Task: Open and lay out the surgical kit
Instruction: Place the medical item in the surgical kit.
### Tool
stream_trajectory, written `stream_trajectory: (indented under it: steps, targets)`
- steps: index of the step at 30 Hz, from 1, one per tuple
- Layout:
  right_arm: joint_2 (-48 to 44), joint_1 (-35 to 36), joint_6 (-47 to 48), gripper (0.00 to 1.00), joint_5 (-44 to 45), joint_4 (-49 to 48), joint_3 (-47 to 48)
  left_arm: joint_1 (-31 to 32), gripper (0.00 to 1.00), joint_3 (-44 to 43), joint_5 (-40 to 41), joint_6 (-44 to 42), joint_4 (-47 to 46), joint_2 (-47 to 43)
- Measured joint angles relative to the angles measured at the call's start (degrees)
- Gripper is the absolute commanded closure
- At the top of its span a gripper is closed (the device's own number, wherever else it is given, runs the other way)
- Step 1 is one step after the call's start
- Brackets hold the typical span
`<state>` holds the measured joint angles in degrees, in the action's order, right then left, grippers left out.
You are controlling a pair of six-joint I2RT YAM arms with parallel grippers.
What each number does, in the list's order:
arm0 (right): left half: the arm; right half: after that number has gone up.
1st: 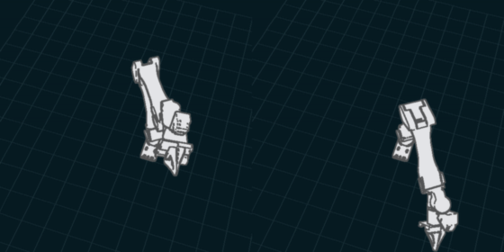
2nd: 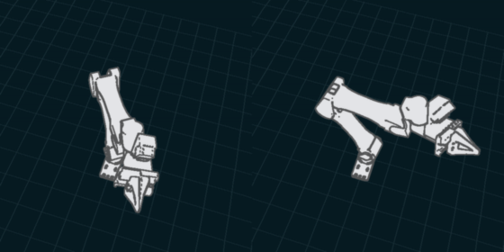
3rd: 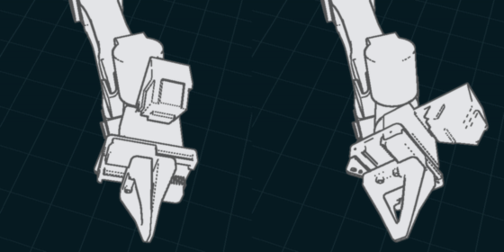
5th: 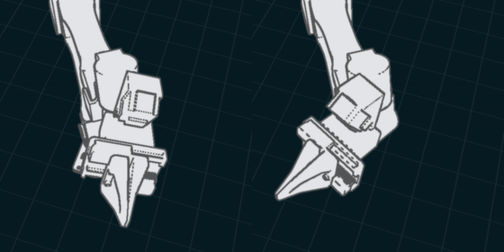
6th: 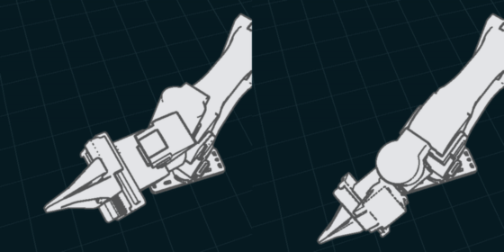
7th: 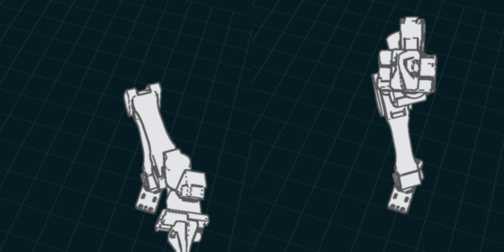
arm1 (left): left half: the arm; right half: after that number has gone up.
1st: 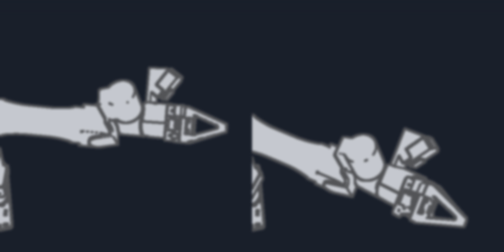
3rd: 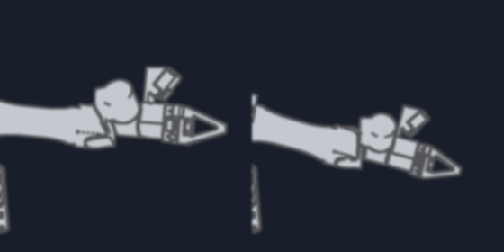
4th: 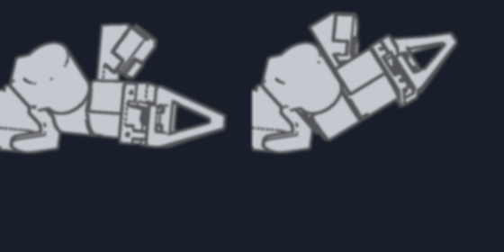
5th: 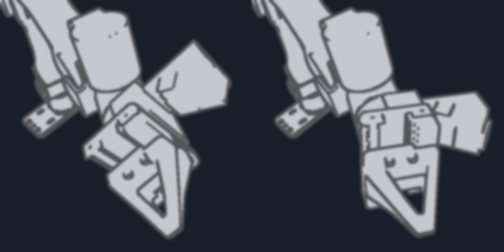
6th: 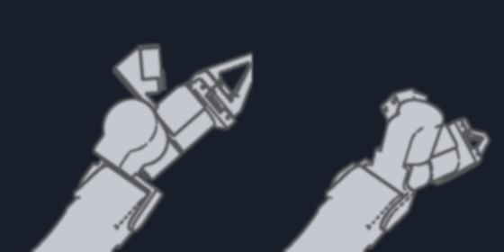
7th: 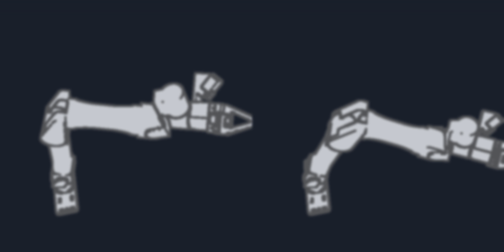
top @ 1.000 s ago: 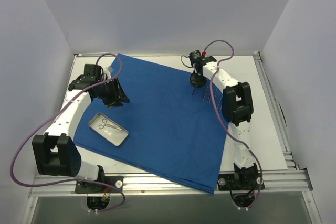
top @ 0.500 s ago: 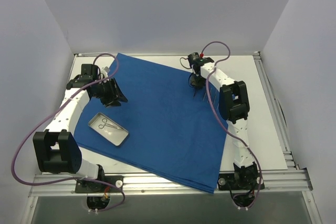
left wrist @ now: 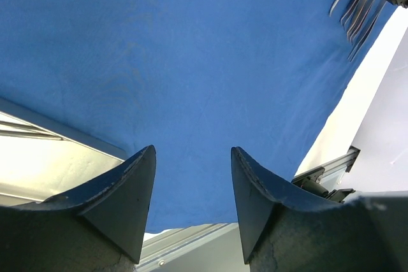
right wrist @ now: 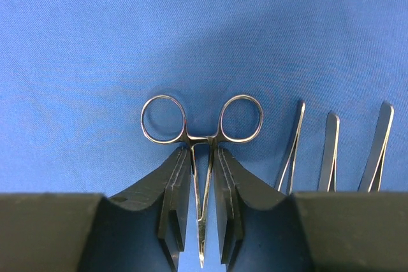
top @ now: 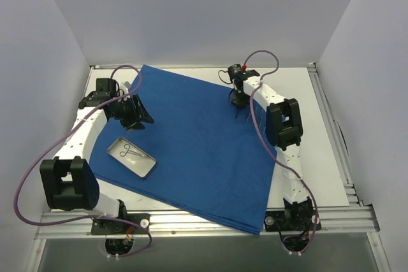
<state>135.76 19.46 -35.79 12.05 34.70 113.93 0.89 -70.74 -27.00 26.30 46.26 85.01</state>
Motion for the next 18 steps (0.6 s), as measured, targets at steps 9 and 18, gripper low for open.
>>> stream_trajectory:
  steps: [9,18]
  targets:
    - [0.0,0.0,0.3,0.69,-0.4,0.4,0.4,-0.2,0.40,1.5,-0.2,0.5,-0.2,0.0]
    - [-0.2,0.0,1.5,0.57,-2.1,1.5,1.2,-0.3,0.43,2.9,3.3,2.0,0.9,-1.6]
